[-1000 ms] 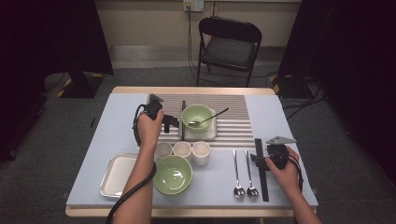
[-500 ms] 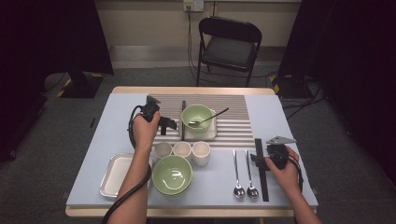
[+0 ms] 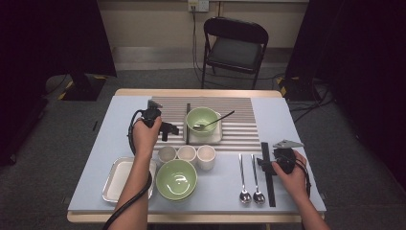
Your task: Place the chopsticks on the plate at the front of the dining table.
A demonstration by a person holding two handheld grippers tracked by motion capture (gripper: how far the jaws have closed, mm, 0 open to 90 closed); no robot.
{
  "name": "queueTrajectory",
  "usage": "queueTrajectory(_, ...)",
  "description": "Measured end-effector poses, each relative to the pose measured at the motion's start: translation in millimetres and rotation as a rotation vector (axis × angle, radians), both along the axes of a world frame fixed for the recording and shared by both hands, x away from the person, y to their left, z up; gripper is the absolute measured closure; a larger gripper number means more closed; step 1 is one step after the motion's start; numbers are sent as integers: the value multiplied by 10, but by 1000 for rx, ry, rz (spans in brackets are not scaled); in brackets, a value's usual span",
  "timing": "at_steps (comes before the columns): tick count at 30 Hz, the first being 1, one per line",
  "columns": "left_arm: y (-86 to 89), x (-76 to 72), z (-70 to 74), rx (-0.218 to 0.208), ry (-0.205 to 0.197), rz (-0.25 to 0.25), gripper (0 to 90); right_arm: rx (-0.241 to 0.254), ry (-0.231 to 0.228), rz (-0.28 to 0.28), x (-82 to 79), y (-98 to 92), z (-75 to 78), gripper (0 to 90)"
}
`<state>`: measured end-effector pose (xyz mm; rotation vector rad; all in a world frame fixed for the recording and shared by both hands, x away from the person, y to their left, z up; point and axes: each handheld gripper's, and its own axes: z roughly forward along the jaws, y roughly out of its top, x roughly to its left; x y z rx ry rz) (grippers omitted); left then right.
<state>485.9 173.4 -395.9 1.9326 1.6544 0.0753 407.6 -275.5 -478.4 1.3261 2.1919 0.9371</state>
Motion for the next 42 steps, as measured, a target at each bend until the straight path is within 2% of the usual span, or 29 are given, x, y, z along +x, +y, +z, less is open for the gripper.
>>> queueTrajectory(19,79,-85,-9,15,-16,-15,174,0,0,0,0,0,0,149)
queueTrajectory(22,94,-109,-1,28,-27,-39,174,0,0,0,0,0,0,149)
queueTrajectory(33,184,-180,-16,14,-20,-23,172,1,0,0,0,0,-1,149)
queueTrajectory(34,196,-185,-20,23,-23,-26,172,0,0,0,0,0,0,149)
queueTrajectory(38,225,-212,-24,5,-29,-15,172,-1,-2,1,0,0,-1,149)
queueTrajectory(42,269,-234,-10,8,-32,-10,172,0,0,0,-1,0,0,149)
